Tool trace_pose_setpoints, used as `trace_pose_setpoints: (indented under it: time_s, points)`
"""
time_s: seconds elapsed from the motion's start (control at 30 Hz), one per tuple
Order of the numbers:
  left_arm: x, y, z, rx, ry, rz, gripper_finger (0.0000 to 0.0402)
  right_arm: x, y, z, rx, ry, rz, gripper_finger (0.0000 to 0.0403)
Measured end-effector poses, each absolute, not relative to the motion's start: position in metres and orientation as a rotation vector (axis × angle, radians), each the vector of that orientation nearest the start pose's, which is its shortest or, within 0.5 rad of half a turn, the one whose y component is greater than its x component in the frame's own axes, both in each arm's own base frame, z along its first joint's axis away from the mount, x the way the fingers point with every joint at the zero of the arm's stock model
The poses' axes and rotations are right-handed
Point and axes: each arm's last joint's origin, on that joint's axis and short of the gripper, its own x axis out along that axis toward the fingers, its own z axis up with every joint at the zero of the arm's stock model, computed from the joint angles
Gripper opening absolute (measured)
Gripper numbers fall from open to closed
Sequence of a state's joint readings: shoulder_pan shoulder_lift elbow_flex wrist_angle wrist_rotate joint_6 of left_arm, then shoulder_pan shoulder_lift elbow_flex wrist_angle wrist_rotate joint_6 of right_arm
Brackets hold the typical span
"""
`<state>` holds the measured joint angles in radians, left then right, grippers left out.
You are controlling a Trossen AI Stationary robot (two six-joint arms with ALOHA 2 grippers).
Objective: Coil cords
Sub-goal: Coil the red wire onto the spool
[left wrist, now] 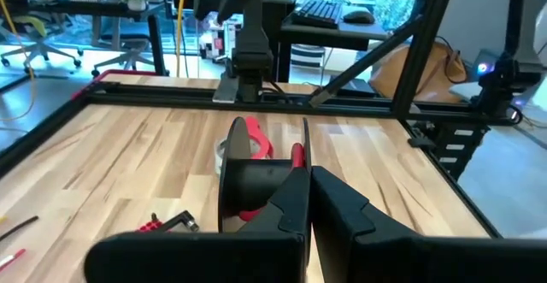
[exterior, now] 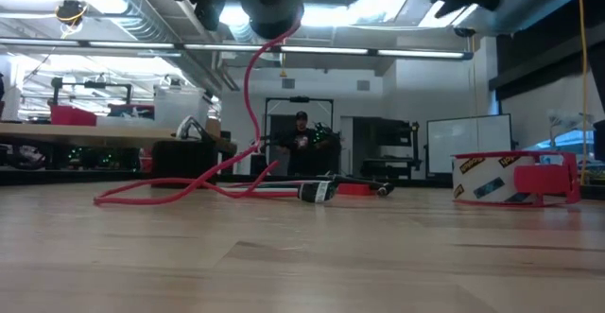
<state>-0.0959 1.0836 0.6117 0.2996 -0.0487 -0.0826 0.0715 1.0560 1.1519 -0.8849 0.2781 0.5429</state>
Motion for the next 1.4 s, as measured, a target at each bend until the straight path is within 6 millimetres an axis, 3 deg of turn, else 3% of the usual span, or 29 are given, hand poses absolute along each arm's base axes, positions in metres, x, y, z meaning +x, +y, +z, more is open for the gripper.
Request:
trace_pose_setpoints:
  time_s: [0.13, 0.27, 0.53, 0.67, 0.83, 1.07, 1.4]
  points:
    - [0.236, -0.021, 0.262, -0.068, 0.174, -0.04, 0.0, 0.158, 0.002, 0.333, 0.436, 0.596, -0.43, 0.0154]
    - [0.236, -0.021, 0.262, -0.067, 0.172, -0.04, 0.0, 0.128, 0.0, 0.301, 0.54, 0.374, -0.389, 0.0154]
    - [0.237, -0.018, 0.265, -0.073, 0.141, -0.026, 0.0, 0.119, 0.0, 0.237, 0.667, -0.234, -0.181, 0.0154]
    - [0.238, -0.015, 0.266, -0.086, 0.13, -0.014, 0.0, 0.116, 0.0, 0.213, 0.69, -0.43, -0.098, 0.0154]
    - [0.246, -0.014, 0.264, -0.098, 0.098, -0.009, 0.0, 0.12, 0.0, 0.207, 0.706, -0.45, -0.087, 0.0154]
    - [0.278, -0.014, 0.243, -0.109, 0.01, -0.048, 0.0, 0.143, 0.002, 0.222, 0.725, -0.386, -0.106, 0.0154]
    - [0.321, 0.007, 0.225, -0.279, -0.058, -0.065, 0.0, 0.18, 0.005, 0.207, 0.693, -0.185, -0.156, 0.0154]
